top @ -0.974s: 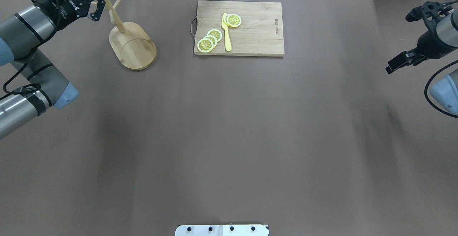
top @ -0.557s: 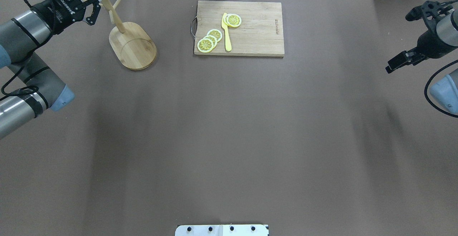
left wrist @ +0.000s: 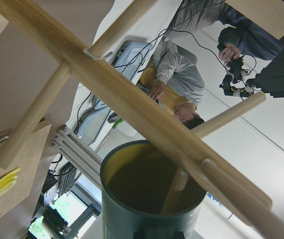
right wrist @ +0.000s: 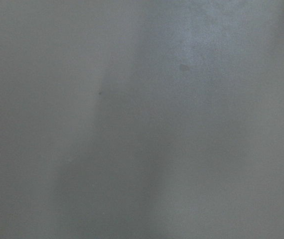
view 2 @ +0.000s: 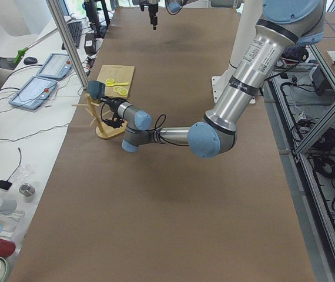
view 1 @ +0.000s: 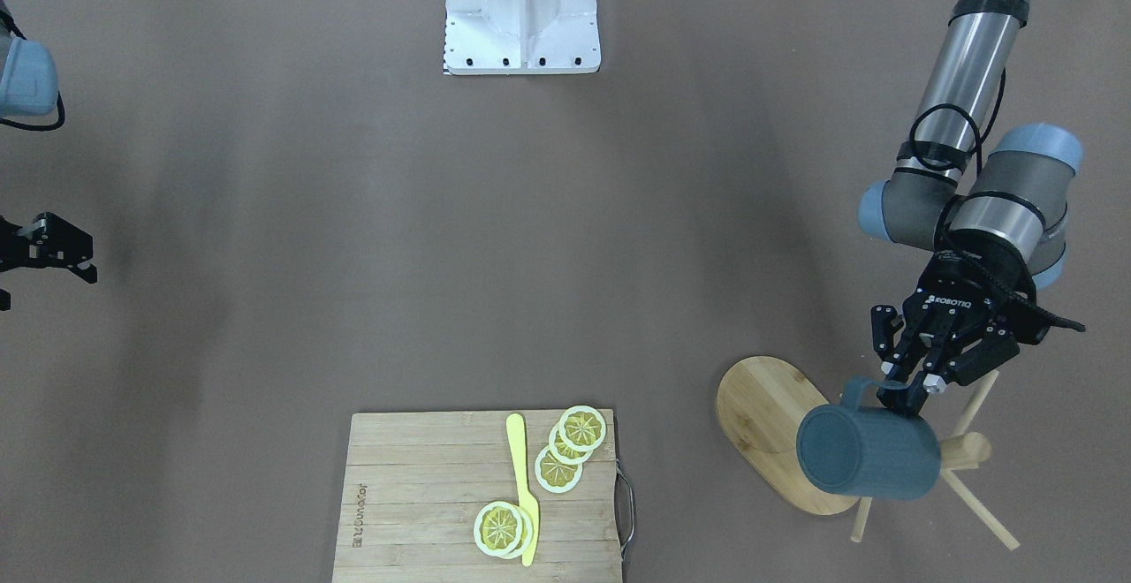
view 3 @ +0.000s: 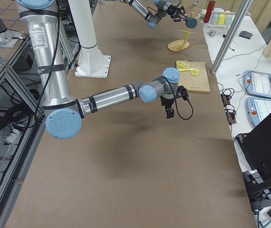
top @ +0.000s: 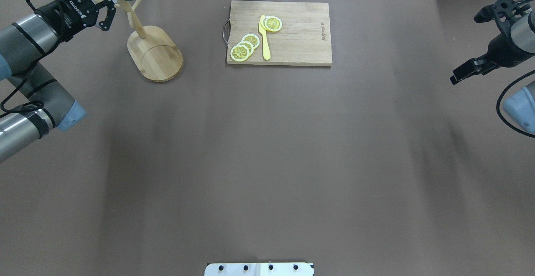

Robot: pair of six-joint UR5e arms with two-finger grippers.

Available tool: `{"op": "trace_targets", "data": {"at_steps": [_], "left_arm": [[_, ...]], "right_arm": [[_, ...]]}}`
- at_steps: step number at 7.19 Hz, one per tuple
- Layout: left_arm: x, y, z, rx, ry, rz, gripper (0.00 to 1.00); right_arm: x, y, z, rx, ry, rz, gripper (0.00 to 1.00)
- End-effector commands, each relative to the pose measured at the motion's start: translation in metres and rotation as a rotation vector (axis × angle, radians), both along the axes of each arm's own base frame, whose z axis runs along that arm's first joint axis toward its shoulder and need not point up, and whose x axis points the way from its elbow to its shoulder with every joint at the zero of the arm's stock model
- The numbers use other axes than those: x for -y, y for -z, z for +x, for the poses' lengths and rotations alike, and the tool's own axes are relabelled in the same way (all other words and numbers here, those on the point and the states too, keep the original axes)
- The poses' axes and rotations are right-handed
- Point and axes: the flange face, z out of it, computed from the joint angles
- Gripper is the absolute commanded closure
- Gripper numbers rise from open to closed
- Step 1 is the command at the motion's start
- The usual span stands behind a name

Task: Hang cup on storage rack
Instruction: 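Hook the mug handle onto a mug-tree peg and open the left gripper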

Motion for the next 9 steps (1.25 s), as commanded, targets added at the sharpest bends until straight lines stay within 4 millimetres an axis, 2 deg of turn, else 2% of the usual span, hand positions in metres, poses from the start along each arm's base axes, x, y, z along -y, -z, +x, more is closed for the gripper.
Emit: {"op": "trace_targets", "data": {"at_steps": [1,2,3,4,5,6,7,9], "left_arm": [[-0.001,-0.003,0.000,0.004,0.002,-0.005,0.59],[-0.001,-0.007,0.000,0.010,0.003,-0.010,0.27],[-0.001,-0.009,-0.001,0.011,0.004,-0.013,0.20],[-0.001,-0.008,-0.001,0.011,0.003,-0.012,0.02],[-0.002,-0.010,-0.003,0.015,0.002,-0.010,0.02],[-0.011,-0.018,-0.009,0.018,0.002,-0.003,0.02],[-0.031,-0.028,-0.021,0.034,0.002,0.045,0.02],[-0.073,-0.034,-0.050,0.139,0.026,0.166,0.02]], "right_arm": [[-0.001,0.004,0.000,0.003,-0.001,0.006,0.00],[-0.001,0.006,0.000,0.004,-0.001,0.009,0.00],[-0.001,0.006,-0.001,0.004,0.001,0.009,0.00],[0.000,0.006,-0.001,0.004,0.001,0.009,0.00],[0.000,0.006,-0.001,0.004,0.001,0.009,0.00],[0.000,0.006,-0.001,0.004,0.001,0.007,0.00],[-0.001,0.007,-0.001,0.004,0.001,0.009,0.00],[-0.001,0.004,0.000,0.004,0.001,0.005,0.00]]}}
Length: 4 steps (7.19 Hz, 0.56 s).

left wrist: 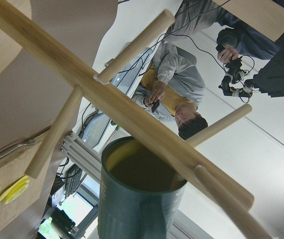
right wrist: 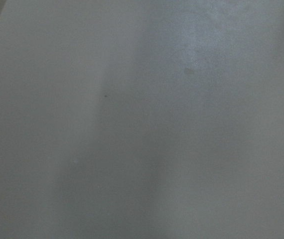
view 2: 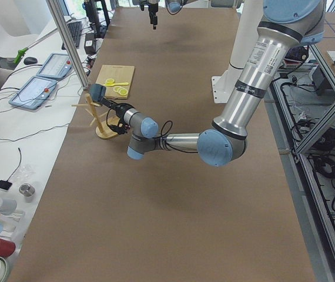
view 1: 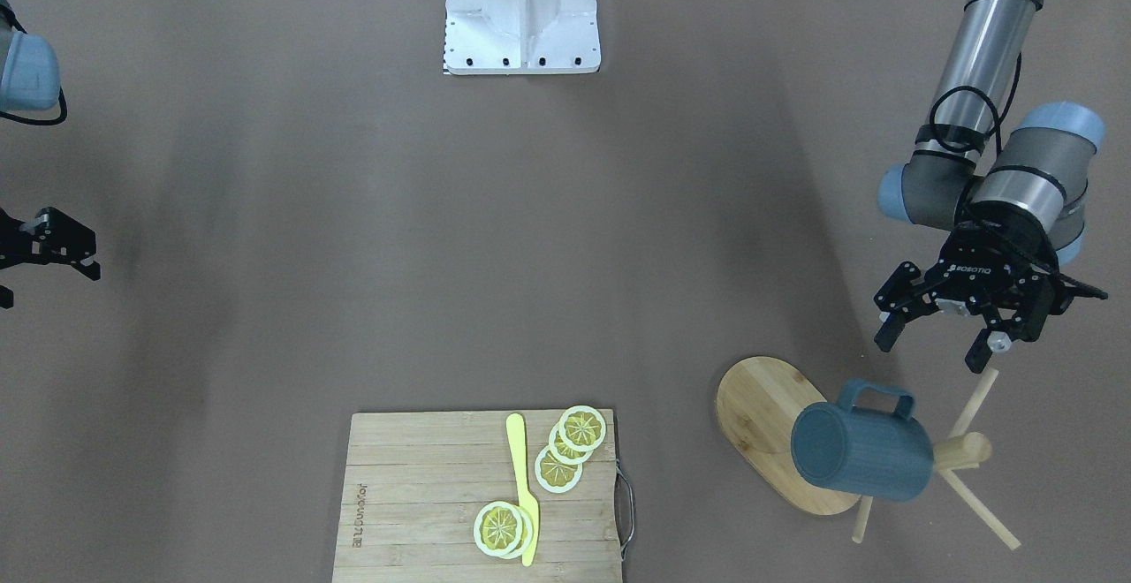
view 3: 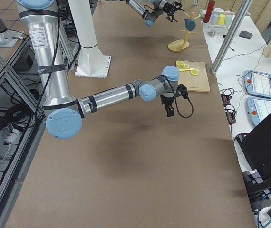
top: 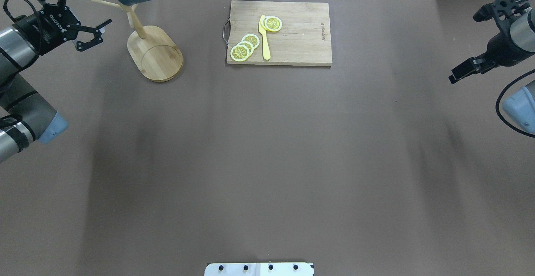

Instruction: Hang cup on storage rack

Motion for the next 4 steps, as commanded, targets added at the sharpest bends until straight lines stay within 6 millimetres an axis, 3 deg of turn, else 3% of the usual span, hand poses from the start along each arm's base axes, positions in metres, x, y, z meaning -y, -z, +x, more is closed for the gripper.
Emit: {"op": "trace_targets", "data": {"at_steps": [1,4], "left_arm": [[-0.045,-0.014,-0.028,0.194,0.075,0.167,0.02],[-0.075,-0.041,-0.041,0.604,0.232,0.502,0.02]], "right_arm": [[-0.001,-0.001,0.000,0.001,0.000,-0.002,0.00],[-0.001,-0.001,0.000,0.001,0.001,-0.001,0.00]]}}
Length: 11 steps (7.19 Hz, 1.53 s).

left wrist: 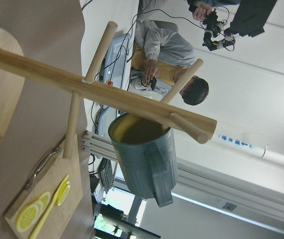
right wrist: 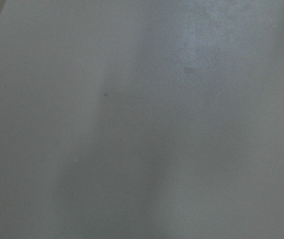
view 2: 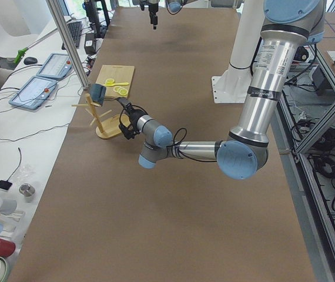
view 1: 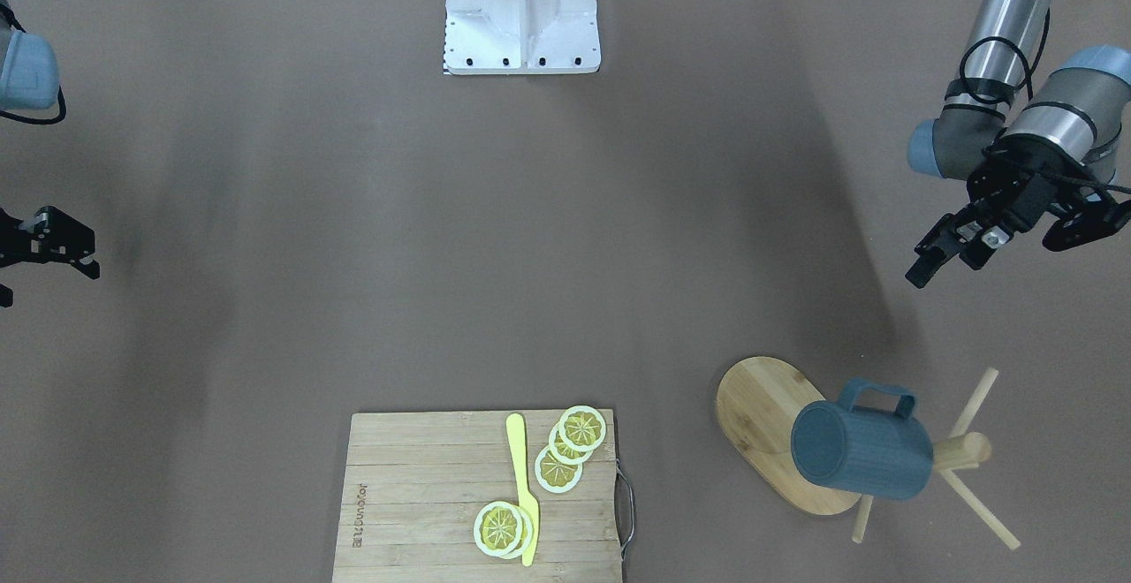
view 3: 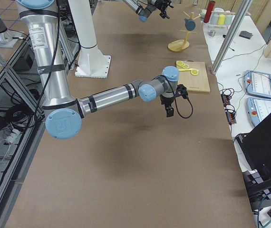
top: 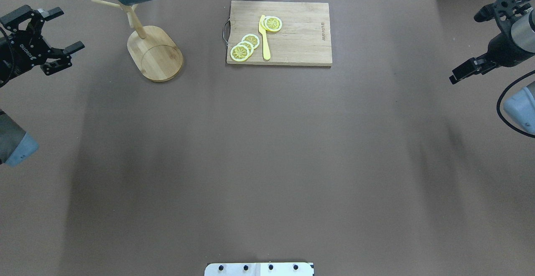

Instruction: Hang cup on storage rack

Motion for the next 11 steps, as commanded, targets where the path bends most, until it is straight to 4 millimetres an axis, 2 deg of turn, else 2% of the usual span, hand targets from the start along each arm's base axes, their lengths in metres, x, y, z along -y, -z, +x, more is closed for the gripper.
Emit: {"op": "trace_targets", "data": {"at_steps": [1,3,4,6,7,8,9,10,11], "left_arm": [[-0.010,-0.012,-0.009,0.252,0.134,0.211,0.02],[-0.012,-0.045,-0.042,0.616,0.321,0.380,0.02],[-0.009,-0.056,-0.071,0.747,0.393,0.407,0.02],[0.009,-0.069,-0.120,1.009,0.513,0.418,0.02],[0.016,-0.077,-0.130,1.142,0.544,0.410,0.02],[0.016,-0.091,-0.139,1.232,0.536,0.372,0.02],[0.011,-0.120,-0.161,1.339,0.489,0.280,0.02],[0.013,-0.121,-0.174,1.464,0.430,0.251,0.02],[0.010,-0.117,-0.178,1.534,0.337,0.193,0.02]], "right_arm": [[0.001,-0.002,0.003,-0.003,-0.005,-0.001,0.00],[0.004,-0.011,0.028,-0.012,-0.041,-0.008,0.00],[0.005,-0.015,0.033,-0.015,-0.049,-0.015,0.00],[0.006,-0.022,0.040,-0.054,-0.075,-0.005,0.00],[0.007,-0.025,0.047,-0.063,-0.087,-0.009,0.00],[0.004,-0.032,0.054,-0.068,-0.097,-0.019,0.00],[0.001,-0.039,0.060,-0.072,-0.105,-0.030,0.00],[-0.003,-0.047,0.067,-0.076,-0.112,-0.043,0.00],[-0.005,-0.050,0.068,-0.077,-0.113,-0.049,0.00]]}}
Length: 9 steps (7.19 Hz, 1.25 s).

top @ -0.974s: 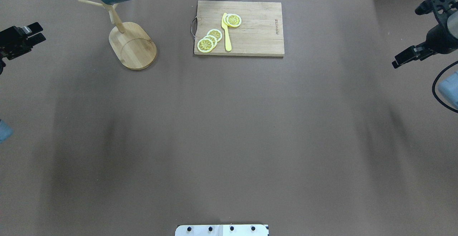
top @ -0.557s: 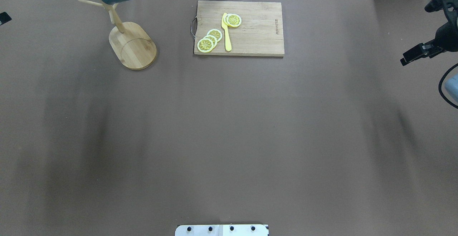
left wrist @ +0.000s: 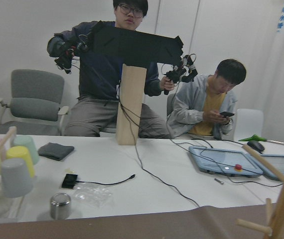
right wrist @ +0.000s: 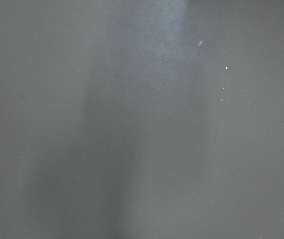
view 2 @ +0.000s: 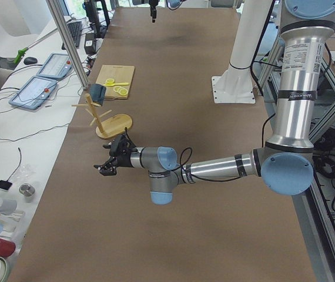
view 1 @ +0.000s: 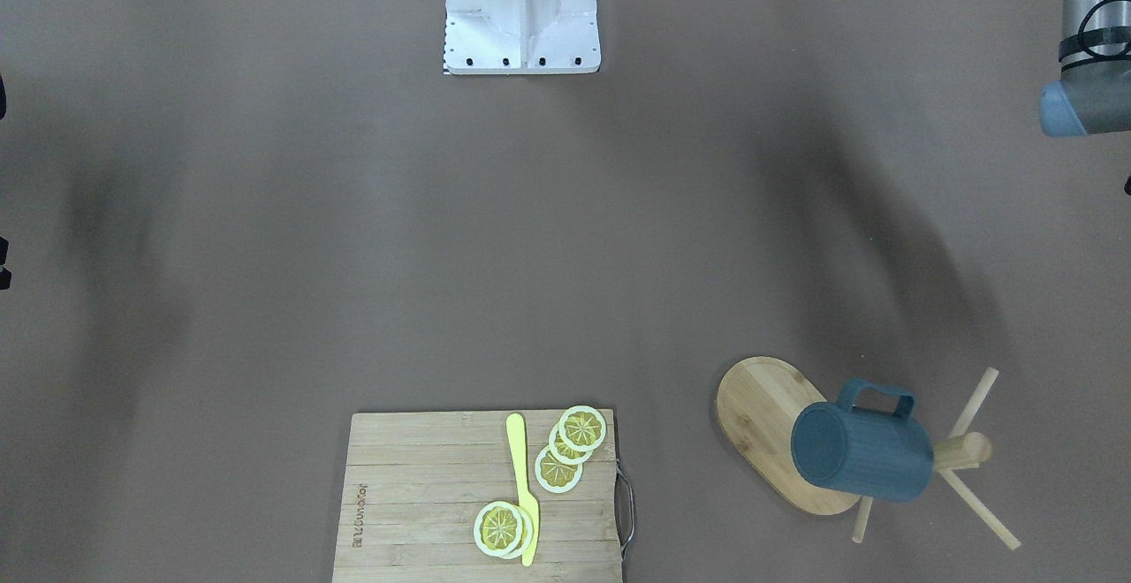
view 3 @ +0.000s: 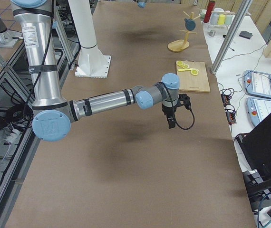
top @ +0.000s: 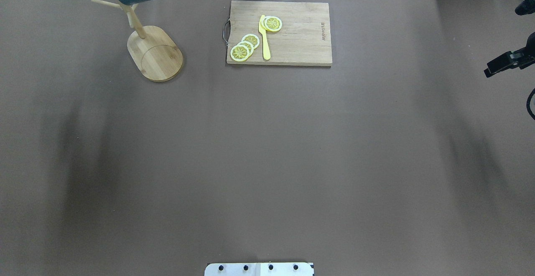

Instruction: Hang cup on storage rack

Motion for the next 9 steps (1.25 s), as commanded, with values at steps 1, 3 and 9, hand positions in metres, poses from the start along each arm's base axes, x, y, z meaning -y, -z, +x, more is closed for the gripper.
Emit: {"op": "trace_targets", "data": {"at_steps": [1,3,9], "left_arm": [[0.003,0.018,-0.014,0.082,-0.059,-0.185,0.02],[0.003,0.017,-0.035,0.063,-0.214,-0.290,0.02],[-0.037,0.011,-0.060,-0.032,-0.542,-0.586,0.02]], "right_arm": [[-0.003,-0.006,0.003,-0.002,-0.004,-0.010,0.00],[-0.004,-0.007,0.004,-0.002,-0.004,-0.012,0.00],[-0.025,-0.056,0.064,0.018,-0.051,-0.100,0.00]]}}
